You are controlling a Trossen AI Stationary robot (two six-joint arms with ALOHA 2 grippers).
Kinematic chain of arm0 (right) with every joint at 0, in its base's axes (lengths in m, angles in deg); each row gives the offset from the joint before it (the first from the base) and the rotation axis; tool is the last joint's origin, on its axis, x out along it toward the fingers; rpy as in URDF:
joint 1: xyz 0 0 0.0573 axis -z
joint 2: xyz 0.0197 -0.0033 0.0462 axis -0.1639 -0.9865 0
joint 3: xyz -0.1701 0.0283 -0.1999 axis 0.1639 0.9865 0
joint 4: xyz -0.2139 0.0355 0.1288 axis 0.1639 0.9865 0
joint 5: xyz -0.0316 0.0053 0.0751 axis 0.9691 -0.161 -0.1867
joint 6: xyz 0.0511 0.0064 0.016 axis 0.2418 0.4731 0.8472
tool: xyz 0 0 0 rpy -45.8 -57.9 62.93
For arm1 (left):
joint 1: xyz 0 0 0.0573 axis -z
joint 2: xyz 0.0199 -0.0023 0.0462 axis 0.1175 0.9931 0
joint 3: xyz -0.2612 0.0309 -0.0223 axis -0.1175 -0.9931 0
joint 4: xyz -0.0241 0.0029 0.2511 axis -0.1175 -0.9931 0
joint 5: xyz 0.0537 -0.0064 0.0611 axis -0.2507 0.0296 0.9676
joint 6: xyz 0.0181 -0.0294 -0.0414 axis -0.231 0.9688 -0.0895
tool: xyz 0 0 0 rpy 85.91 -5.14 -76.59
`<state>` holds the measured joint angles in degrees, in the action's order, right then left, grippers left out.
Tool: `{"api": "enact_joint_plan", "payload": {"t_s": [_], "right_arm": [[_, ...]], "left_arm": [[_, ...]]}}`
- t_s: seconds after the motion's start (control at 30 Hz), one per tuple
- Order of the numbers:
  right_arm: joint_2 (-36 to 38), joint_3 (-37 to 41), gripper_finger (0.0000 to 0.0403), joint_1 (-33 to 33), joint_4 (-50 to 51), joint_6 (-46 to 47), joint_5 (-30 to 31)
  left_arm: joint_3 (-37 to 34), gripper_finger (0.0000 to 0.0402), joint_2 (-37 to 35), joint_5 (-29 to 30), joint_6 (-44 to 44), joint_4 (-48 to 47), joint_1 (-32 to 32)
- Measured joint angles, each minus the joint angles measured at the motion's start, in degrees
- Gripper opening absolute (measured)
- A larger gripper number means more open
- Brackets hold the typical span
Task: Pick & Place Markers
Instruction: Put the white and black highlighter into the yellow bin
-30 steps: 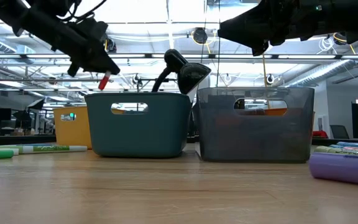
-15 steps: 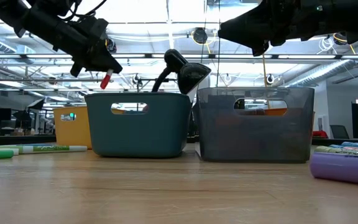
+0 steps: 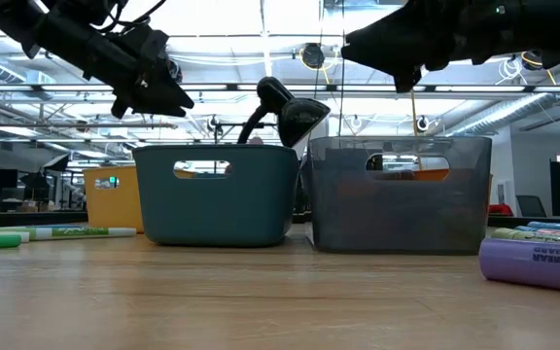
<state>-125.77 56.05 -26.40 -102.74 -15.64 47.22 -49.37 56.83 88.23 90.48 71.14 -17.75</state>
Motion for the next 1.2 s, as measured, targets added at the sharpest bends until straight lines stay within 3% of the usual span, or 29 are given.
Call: {"api": "enact_joint_plan", "payload": {"t_s": [0.13,0.43,0.8,0.93,1.0,1.1,1.2], "right_arm": [[0.0,0.0,0.01,-0.01,-0.26,4.64,-5.31],[0.0,0.0,0.01,-0.01,-0.26,3.34,-6.4],[0.0,0.02,0.01,-0.02,-0.83,0.78,-6.61],[-0.04,-3.25,0.0102,-4.31,-0.76,-2.54,-7.72],[-0.05,-9.88,0.0105,-9.43,7.77,-6.63,-5.8],[-3.24,-26.08,0.0115,-17.57,34.75,-9.27,8.49],[-10.75,-44.14,0.0131,-22.54,62.95,1.4,21.33]], "left_arm": [[0.0,0.0176,0.02,-0.1,-3.98,4.16,0.54],[0.02,0.0164,0.02,-9.46,-13.52,11.19,4.19],[0.02,0.017,0.02,-9.55,-17.49,11.99,5.2],[0.02,0.017,0.02,-9.57,-17.96,12.46,5.2],[0.02,0.017,0.02,-9.55,-18.02,12.59,5.2],[0.02,0.017,0.02,-9.55,-18.01,11.81,5.2],[0.02,0.017,0.02,-9.57,-18.06,10.8,5.2]]}}
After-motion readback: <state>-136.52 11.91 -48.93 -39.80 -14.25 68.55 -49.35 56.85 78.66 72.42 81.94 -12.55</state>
